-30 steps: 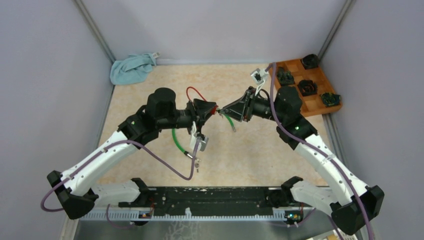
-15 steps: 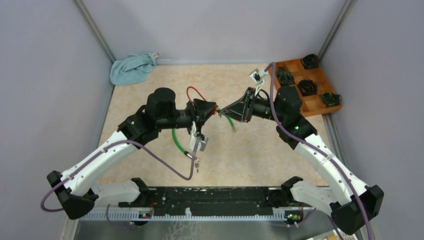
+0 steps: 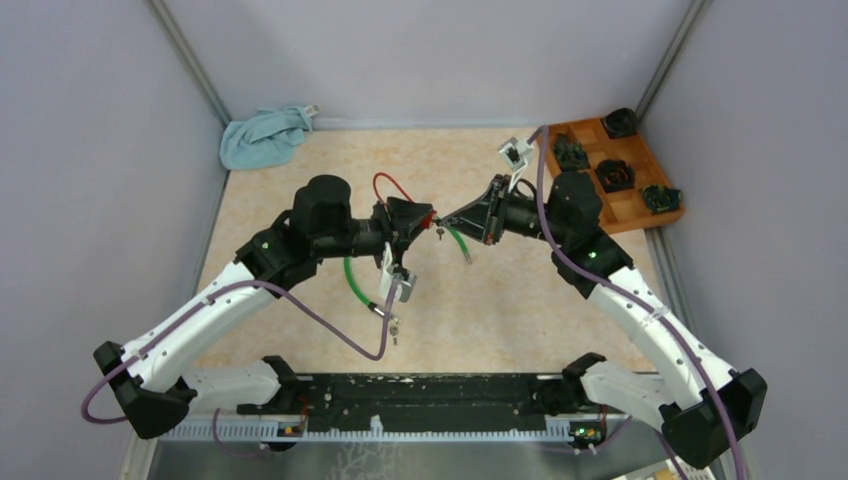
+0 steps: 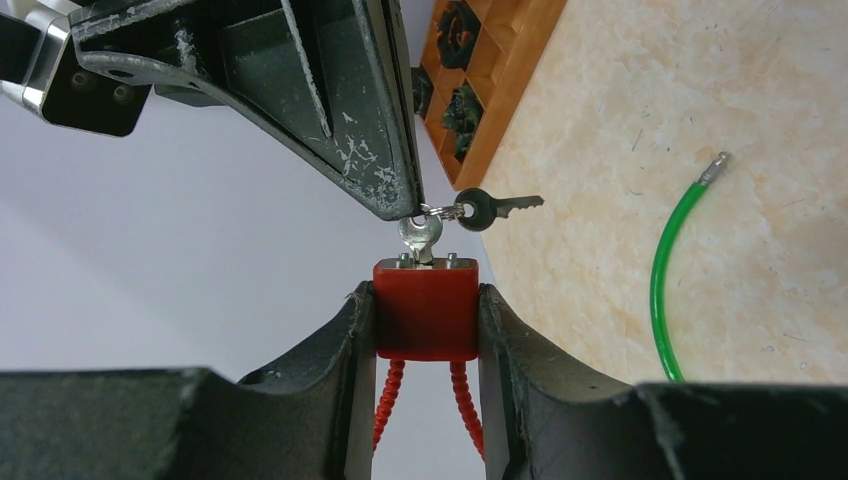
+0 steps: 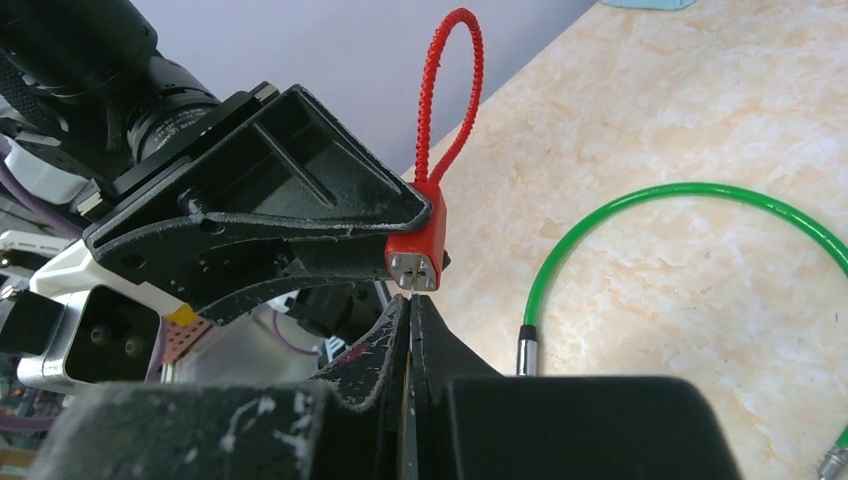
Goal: Unlock with the key
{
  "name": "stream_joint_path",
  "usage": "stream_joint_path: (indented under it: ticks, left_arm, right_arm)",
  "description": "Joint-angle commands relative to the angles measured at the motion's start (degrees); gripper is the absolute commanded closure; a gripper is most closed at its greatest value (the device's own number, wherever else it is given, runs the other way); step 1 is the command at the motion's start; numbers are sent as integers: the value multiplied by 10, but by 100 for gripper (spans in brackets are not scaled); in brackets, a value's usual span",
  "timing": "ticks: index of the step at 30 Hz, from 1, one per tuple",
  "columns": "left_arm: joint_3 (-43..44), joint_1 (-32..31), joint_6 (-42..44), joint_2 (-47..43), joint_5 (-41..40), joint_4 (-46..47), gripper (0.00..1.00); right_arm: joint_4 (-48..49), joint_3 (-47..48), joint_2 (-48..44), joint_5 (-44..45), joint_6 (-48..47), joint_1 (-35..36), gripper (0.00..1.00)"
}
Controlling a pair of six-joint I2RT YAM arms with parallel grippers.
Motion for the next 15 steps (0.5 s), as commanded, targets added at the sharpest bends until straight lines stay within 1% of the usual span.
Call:
stream_joint_path:
  ticks: [1,5,12,15]
  left_arm:
    - [20,-4,2,-4,10,15,100]
    - [21,-4,1,-4,9,16,100]
    - [27,-4,-2,0,15,17,100]
    - [32,-4,-9,4,20,19,100]
  right_arm:
    - [46,2,-7,3,3,2,98]
    - [58,-6,-5,5,5,11,100]
    - [62,-2,3,59,-22,57,100]
    - [83,-7,10,76,-9,69,100]
